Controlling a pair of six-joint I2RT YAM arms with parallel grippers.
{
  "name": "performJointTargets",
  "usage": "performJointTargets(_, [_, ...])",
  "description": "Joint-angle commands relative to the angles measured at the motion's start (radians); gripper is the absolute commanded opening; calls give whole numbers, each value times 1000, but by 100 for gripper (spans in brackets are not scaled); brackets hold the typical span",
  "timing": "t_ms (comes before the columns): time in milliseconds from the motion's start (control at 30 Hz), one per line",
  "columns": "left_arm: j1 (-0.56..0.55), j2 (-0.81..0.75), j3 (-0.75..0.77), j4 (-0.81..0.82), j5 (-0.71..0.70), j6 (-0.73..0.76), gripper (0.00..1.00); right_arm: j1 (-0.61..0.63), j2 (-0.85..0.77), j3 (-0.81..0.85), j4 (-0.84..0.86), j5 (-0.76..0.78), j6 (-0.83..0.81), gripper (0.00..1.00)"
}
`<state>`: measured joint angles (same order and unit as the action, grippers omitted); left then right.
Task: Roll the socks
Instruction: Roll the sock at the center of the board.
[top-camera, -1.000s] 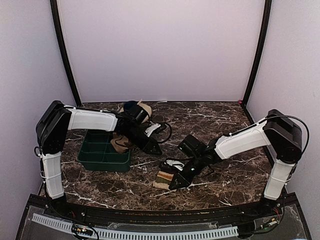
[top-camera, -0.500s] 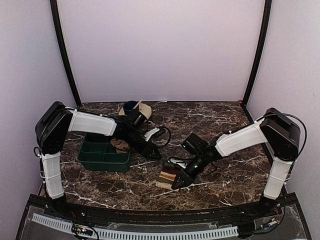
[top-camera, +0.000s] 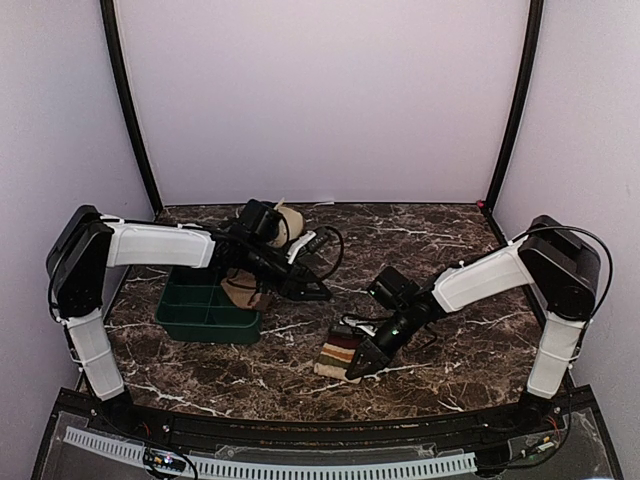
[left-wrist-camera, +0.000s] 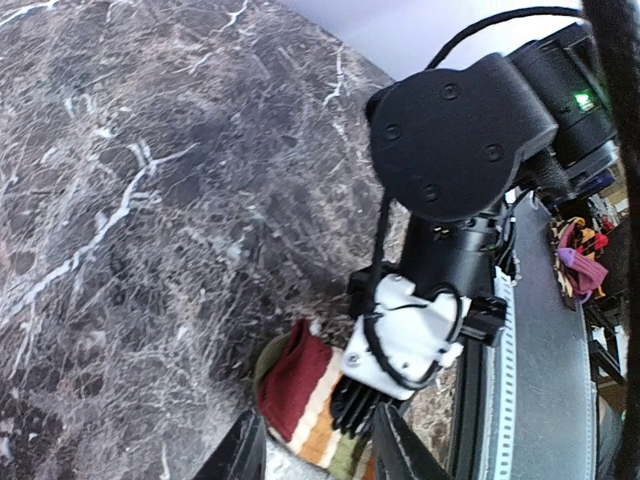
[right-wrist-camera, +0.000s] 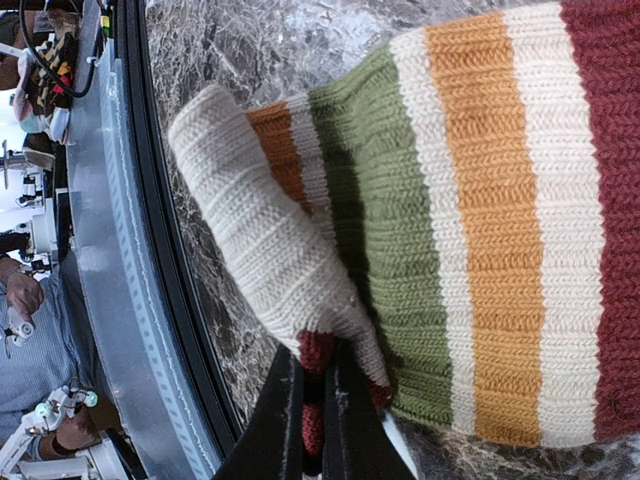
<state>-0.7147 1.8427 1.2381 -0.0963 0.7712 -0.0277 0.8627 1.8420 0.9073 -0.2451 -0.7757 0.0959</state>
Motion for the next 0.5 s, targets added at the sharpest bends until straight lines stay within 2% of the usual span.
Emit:
performJointTargets(0, [-27,-36,1,6,63,-30,39,-6,36,-42,-62,55,11,0])
performJointTargets(267, [-86,-112,-62,-38,5,1,38,-7,39,-44,-67,50,10,0])
performJointTargets(467, [-128,-203,-223,39,-70,-17,35,-8,55,-28,-82,42,1,0])
